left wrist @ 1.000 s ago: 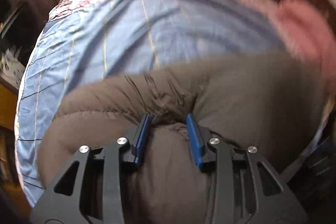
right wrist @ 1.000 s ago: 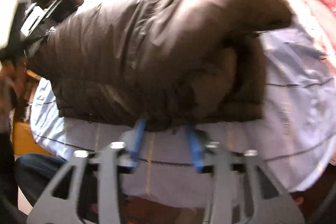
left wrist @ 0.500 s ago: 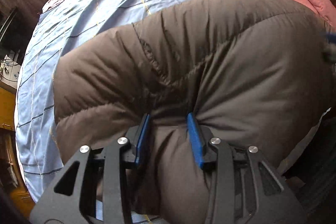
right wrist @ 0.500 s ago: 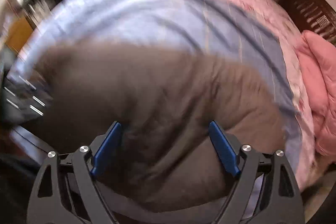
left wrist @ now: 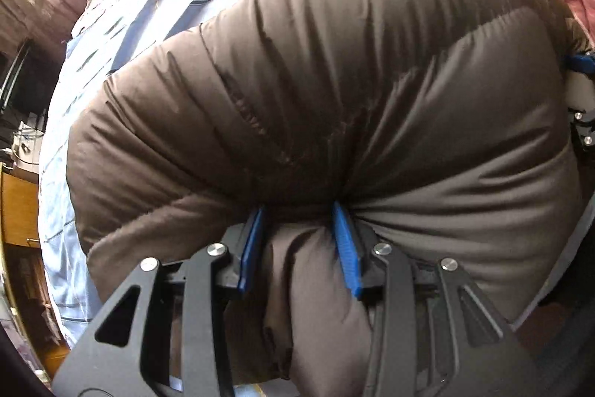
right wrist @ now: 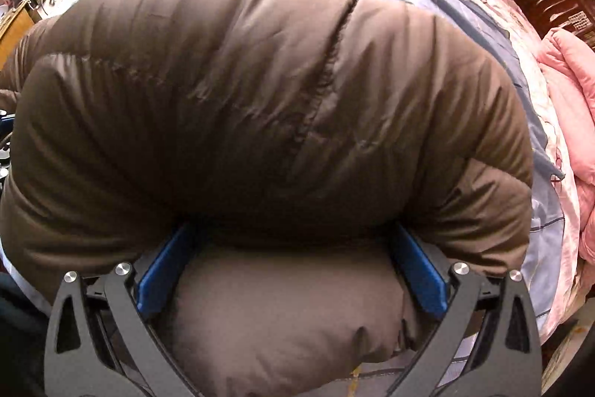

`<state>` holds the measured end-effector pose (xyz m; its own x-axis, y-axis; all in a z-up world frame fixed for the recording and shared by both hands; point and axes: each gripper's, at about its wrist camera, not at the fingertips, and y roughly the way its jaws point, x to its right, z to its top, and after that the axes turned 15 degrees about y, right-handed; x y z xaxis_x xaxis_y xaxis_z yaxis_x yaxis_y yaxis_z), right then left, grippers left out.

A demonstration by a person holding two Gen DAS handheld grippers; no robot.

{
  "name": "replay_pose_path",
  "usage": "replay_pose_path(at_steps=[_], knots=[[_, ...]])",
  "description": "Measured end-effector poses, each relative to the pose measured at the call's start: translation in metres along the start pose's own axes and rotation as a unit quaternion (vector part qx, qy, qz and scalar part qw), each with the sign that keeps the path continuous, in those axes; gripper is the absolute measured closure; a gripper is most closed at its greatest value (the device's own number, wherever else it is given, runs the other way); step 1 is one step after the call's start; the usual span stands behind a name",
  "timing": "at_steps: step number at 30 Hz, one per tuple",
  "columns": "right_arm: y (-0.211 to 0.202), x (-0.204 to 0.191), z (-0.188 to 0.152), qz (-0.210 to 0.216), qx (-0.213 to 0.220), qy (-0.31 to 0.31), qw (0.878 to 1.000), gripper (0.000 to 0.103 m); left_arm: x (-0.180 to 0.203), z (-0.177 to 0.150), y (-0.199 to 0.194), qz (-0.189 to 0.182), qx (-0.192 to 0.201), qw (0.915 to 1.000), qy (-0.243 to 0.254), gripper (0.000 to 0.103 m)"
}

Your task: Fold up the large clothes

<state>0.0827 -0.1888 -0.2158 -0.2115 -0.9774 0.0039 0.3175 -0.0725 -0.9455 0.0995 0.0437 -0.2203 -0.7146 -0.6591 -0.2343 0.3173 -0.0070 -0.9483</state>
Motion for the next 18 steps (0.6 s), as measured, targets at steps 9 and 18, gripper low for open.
replay_pose_path(at_steps=[9, 18], knots=[[0.031, -0.010, 0.016, -0.011, -0.017, 0.010, 1.000, 0.001, -0.011, 0.004, 0.020, -0.006, -0.009, 0.9996, -0.026, 0.065], [-0.081, 0.018, 0.023, 0.096, 0.031, 0.103, 0.990, 0.017, -0.034, -0.015, -0.115, -0.037, 0.137, 0.9762, -0.164, 0.032]])
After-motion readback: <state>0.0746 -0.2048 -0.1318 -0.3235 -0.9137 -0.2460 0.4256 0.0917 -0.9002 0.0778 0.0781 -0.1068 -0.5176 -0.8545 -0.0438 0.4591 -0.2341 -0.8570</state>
